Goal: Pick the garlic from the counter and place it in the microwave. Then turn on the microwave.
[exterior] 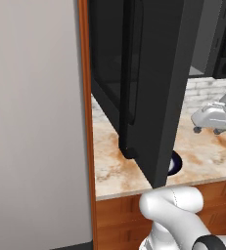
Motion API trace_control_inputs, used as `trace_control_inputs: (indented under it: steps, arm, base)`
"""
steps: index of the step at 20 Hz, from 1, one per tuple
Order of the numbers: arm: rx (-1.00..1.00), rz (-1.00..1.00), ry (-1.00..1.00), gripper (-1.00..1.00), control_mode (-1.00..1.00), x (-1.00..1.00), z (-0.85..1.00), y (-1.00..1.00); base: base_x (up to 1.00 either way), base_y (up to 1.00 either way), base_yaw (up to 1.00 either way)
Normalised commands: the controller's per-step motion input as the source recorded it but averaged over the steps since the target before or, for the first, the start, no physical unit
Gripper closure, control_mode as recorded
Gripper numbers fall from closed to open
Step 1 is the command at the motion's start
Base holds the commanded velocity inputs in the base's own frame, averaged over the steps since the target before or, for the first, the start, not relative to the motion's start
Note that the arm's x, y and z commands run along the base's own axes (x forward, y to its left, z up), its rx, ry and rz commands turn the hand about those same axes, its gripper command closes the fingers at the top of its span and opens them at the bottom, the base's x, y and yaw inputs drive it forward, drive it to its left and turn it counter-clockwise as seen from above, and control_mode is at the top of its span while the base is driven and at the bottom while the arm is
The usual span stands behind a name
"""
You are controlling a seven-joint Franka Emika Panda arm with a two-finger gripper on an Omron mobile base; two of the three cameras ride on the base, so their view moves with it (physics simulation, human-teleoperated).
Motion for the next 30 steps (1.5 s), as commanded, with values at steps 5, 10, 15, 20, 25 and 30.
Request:
trace_control_inputs:
  steps: [5,10,15,20,25,30]
  arm:
    - [-0.07,0.0,-0.01,-1.0,-1.0,0.29,-0.28,0.01]
    - [-0.12,0.0,-0.01,-1.0,-1.0,0.25,-0.31,0.0]
    - [-0.08,0.0,0.0,-1.0,-1.0,0.26,-0.32,0.0]
    - [-0.05,0.0,0.0,-1.0,-1.0,0.31,-0.32,-0.02]
    - [-0.02,0.0,0.0,-1.0,-1.0,0.35,-0.24,-0.09]
    - [-0.01,0.0,0.0,-1.0,-1.0,0.3,-0.23,-0.1]
  base:
    - [0.0,0.0,0.0]
    - [0.0,0.0,0.0]
    - [0.0,0.0,0.0]
    - [0.0,0.0,0.0]
    - [0.0,0.0,0.0]
    - [0.0,0.0,0.0]
